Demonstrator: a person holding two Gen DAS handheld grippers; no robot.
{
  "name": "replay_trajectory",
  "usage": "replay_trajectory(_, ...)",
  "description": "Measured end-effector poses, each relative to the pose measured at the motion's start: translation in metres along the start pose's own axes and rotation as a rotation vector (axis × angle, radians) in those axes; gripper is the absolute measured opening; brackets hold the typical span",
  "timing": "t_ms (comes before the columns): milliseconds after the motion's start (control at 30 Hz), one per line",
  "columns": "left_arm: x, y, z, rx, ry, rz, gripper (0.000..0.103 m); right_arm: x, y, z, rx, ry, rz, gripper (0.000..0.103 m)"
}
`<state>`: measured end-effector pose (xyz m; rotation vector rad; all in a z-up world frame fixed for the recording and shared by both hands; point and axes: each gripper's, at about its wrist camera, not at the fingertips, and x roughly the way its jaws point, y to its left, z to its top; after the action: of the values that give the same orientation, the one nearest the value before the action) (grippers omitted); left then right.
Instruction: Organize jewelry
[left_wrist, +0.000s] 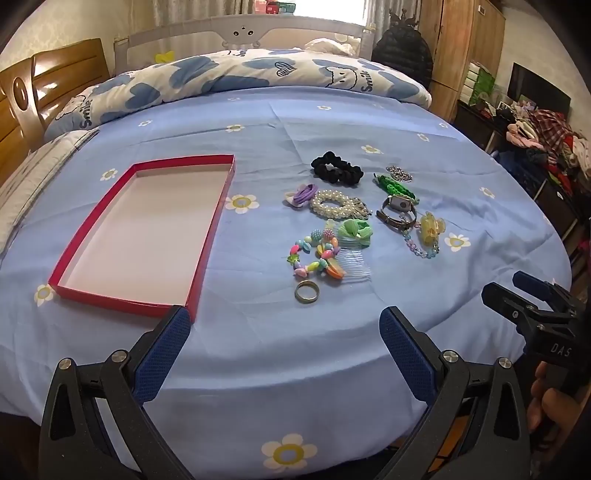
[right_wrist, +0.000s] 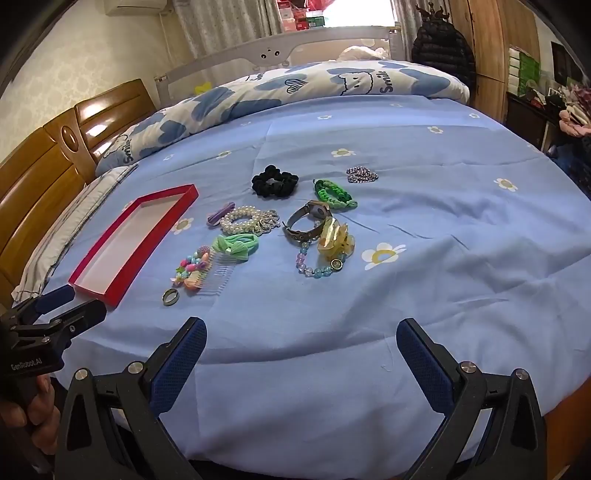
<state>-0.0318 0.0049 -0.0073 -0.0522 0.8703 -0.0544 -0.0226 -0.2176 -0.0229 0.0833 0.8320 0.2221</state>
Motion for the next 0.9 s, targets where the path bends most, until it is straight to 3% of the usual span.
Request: replay_trajectory(900,-0.0012,-0.0043,0.001,0.021,-0.009,0.018,0.103,-0.0037,0.0002,0.0035,0.013,-0.017,0.031,0.103)
